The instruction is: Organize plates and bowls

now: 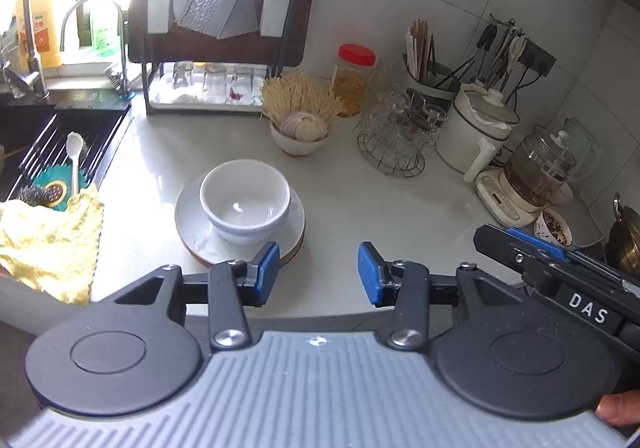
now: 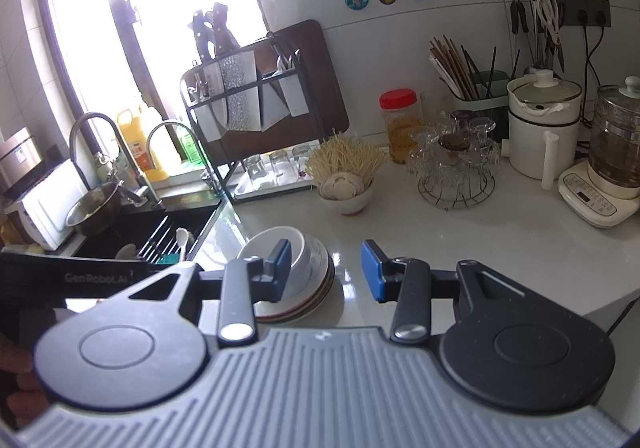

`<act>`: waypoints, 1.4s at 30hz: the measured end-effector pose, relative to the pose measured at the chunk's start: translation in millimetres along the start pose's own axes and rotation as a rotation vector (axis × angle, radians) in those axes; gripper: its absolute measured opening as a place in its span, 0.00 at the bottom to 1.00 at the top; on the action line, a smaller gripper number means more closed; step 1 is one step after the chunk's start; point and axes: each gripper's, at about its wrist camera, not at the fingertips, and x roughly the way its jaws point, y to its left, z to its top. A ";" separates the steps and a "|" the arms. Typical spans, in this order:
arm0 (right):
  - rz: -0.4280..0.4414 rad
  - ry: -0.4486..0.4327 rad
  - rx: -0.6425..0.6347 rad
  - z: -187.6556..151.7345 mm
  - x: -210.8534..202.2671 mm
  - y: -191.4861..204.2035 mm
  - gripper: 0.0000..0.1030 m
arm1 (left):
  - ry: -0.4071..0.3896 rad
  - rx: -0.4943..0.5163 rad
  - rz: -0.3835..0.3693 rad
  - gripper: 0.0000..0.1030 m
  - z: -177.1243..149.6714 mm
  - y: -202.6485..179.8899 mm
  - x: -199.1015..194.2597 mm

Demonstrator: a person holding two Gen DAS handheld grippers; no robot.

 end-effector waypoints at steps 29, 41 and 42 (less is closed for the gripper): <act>-0.032 -0.009 -0.054 -34.2 -33.8 8.2 0.57 | -0.020 0.040 0.051 0.87 -49.6 5.5 -31.1; -0.031 -0.015 -0.048 -37.5 -24.5 12.7 0.71 | -0.048 0.069 0.088 0.93 -57.2 18.5 -39.1; -0.033 -0.021 -0.046 -37.6 -24.9 12.7 0.78 | -0.048 0.067 0.093 0.93 -57.3 19.6 -39.4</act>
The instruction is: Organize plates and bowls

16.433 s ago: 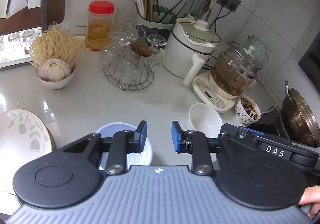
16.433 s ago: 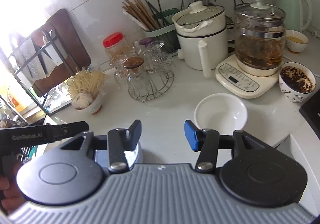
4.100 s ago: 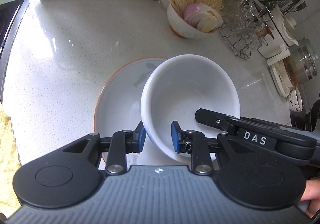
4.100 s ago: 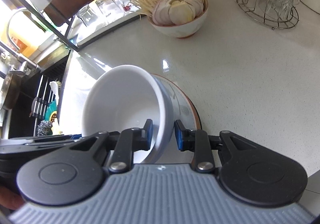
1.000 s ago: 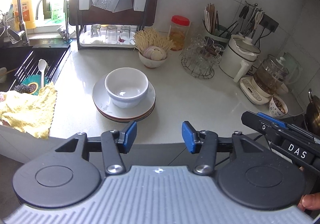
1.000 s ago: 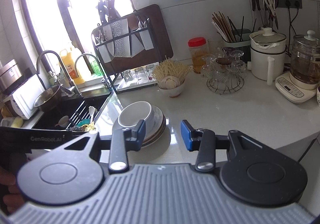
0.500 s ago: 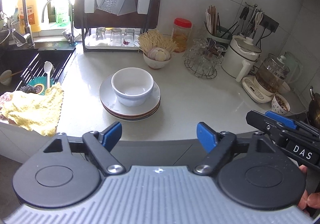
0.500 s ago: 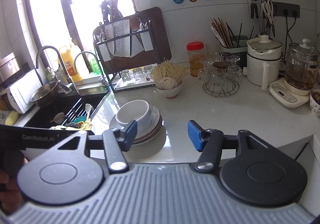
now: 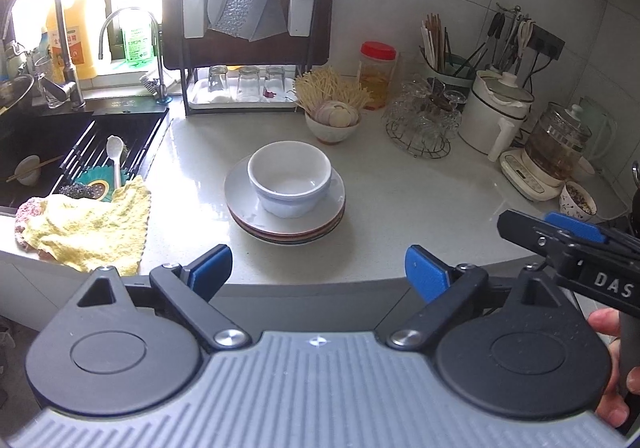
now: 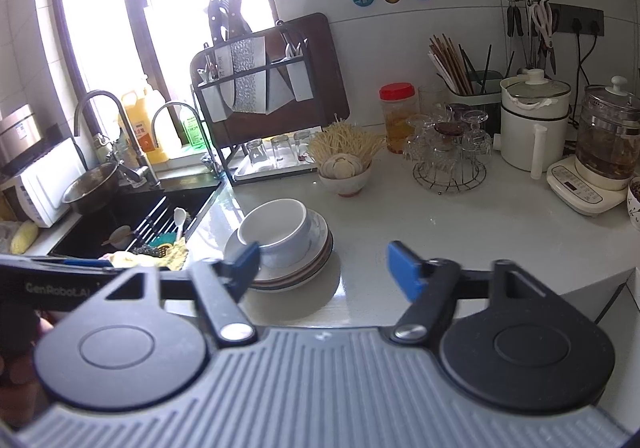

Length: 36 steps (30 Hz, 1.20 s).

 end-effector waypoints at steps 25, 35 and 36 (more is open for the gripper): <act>-0.025 -0.001 0.017 -6.1 1.2 0.9 1.00 | 0.002 -0.014 0.019 0.96 0.2 2.7 9.0; -0.019 0.016 0.018 -5.5 7.0 -0.1 1.00 | 0.003 -0.012 0.010 0.96 0.8 1.9 12.1; -0.022 0.018 0.012 -5.8 8.0 0.0 1.00 | 0.003 -0.015 0.011 0.96 0.8 2.7 12.0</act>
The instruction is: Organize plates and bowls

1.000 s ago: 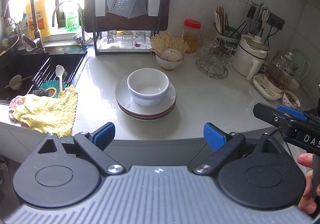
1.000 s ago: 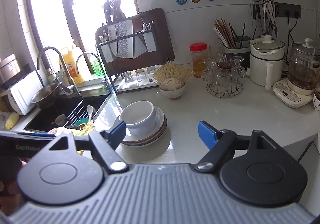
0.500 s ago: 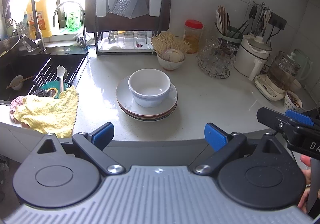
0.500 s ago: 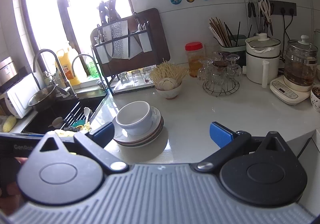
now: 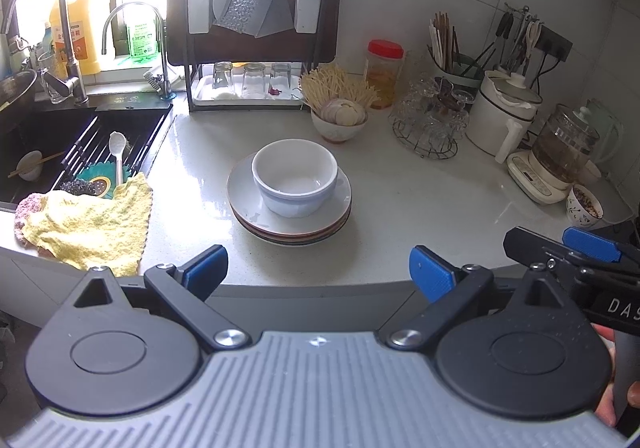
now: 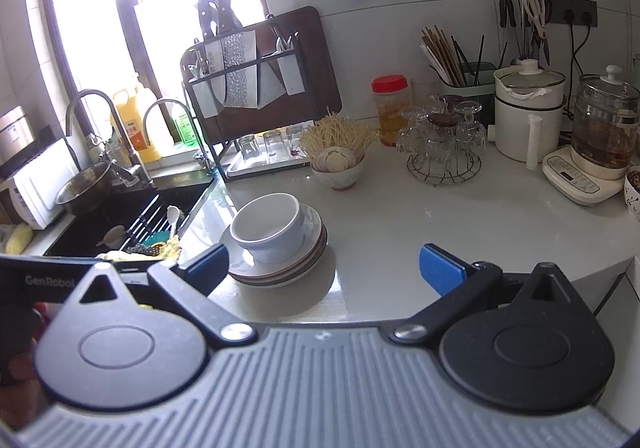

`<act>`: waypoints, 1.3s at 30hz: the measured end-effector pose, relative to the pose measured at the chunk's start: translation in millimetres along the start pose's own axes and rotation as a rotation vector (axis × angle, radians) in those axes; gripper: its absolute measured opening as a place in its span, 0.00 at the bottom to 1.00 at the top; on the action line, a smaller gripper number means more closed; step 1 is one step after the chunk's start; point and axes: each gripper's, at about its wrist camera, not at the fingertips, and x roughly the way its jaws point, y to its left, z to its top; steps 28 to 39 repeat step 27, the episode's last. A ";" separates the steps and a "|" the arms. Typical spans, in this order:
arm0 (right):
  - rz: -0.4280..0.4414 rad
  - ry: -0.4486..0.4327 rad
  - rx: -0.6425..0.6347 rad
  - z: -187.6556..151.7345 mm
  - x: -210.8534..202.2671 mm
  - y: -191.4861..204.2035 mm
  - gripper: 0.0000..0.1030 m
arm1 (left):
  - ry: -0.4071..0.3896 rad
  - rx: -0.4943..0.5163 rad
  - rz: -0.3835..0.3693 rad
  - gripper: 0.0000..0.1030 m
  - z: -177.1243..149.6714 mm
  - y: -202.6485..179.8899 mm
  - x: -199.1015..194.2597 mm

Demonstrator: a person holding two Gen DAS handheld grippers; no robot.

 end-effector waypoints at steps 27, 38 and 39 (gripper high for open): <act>0.004 0.017 -0.026 -1.5 -2.1 -4.4 1.00 | 0.008 -0.034 -0.014 0.97 -7.4 -6.4 2.8; 0.004 0.017 -0.026 -1.5 -2.1 -4.4 1.00 | 0.008 -0.034 -0.014 0.97 -7.4 -6.4 2.8; 0.004 0.017 -0.026 -1.5 -2.1 -4.4 1.00 | 0.008 -0.034 -0.014 0.97 -7.4 -6.4 2.8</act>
